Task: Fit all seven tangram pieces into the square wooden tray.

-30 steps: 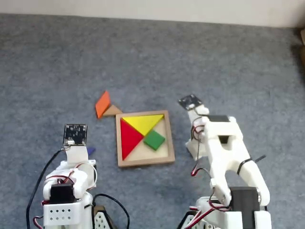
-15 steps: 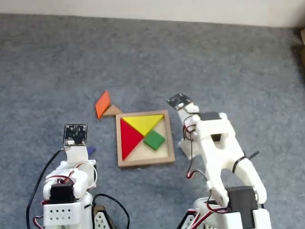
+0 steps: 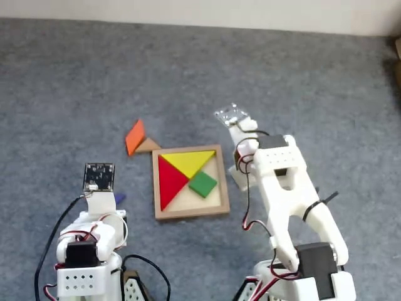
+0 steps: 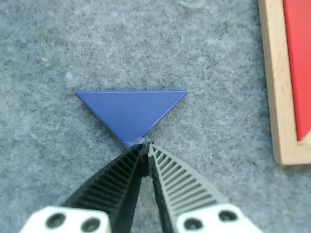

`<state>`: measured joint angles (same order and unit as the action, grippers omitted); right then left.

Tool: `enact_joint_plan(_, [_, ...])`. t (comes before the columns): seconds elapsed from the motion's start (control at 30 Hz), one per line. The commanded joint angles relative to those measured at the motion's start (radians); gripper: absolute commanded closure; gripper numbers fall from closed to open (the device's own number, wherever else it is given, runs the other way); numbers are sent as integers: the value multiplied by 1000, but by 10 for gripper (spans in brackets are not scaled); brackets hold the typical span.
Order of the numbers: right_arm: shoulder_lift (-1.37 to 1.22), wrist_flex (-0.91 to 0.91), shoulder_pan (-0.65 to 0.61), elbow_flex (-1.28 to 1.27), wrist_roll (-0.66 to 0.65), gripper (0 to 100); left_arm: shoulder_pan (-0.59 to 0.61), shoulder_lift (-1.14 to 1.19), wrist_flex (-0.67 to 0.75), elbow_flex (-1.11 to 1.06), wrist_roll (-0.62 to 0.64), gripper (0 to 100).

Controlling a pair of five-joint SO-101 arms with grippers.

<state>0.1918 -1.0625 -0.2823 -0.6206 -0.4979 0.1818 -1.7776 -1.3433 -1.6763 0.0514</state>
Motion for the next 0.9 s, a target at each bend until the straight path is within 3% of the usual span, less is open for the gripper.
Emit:
enact_joint_plan(0.0, [18, -12, -10, 53, 11, 904, 12, -35, -5, -21, -8, 994])
enact_joint_plan(0.2, [7, -2, -12, 50, 6, 897, 12, -35, -5, -21, -8, 994])
enact_joint_plan(0.4, [7, -2, -12, 50, 8, 799, 12, -35, -5, -21, -8, 994])
enact_joint_plan(0.87, [18, -7, 7, 45, 5, 796, 12, -35, -5, -21, -8, 994])
